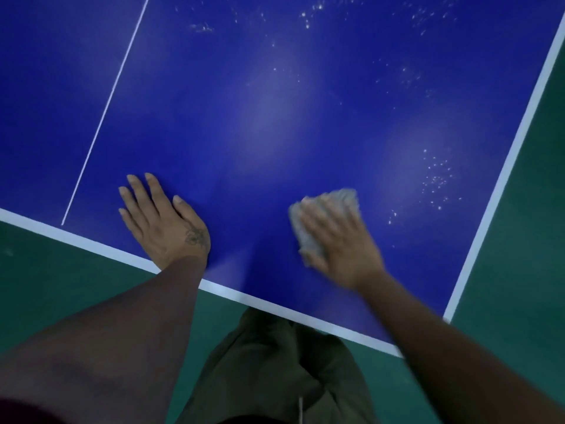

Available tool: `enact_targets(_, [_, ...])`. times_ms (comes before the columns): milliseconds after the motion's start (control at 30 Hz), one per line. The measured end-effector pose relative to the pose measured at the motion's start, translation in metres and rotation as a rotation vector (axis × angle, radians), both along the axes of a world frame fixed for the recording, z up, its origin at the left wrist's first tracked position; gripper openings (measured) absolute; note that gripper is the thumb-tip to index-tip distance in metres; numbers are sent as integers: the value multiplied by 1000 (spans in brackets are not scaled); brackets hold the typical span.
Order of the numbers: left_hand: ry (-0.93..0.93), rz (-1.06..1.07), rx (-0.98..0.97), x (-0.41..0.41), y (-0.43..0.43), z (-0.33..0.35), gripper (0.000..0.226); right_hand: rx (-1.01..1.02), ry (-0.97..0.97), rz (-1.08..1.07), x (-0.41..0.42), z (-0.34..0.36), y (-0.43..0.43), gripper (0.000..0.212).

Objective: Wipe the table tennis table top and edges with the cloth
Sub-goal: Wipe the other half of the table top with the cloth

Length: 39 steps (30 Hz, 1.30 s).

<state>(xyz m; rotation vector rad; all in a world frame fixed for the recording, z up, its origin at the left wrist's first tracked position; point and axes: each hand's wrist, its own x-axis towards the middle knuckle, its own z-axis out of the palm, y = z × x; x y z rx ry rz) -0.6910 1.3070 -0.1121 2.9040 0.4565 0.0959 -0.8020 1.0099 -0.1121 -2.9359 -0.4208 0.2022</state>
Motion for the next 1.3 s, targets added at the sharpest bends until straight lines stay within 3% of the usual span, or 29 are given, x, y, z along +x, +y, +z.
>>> enact_targets(100, [-8, -6, 4, -1, 1, -2, 59, -66, -17, -283, 34, 4, -70, 71])
enact_targets(233, [8, -2, -2, -2, 0, -1, 60, -92, 10, -625, 51, 11, -31, 72])
enact_targets(300, [12, 8, -3, -3, -2, 1, 60, -23, 8, -545, 34, 10, 10, 72])
enact_targets(400, [35, 73, -34, -15, -25, 5, 60, 75, 6, -254, -30, 5, 48, 71])
enact_targets(567, [43, 82, -61, -90, -108, 12, 55, 62, 23, 83, -68, 2, -30, 73])
enact_targets(700, [31, 192, -91, -154, -196, 8, 55, 10, -29, 61, -24, 0, -132, 71])
enact_targets(800, [49, 132, -34, -176, -229, -4, 58, -39, -65, -4, 21, -3, -184, 70])
enact_targets(967, [30, 164, -3, -177, -225, -9, 59, -52, -30, -187, 38, 4, -161, 70])
enact_targets(1167, [-18, 159, -13, -178, -222, -11, 57, 28, 1, 213, -40, -3, -100, 73])
enact_targets(1300, [-36, 159, -42, -178, -223, -8, 57, 38, -68, 393, -3, -3, -145, 72])
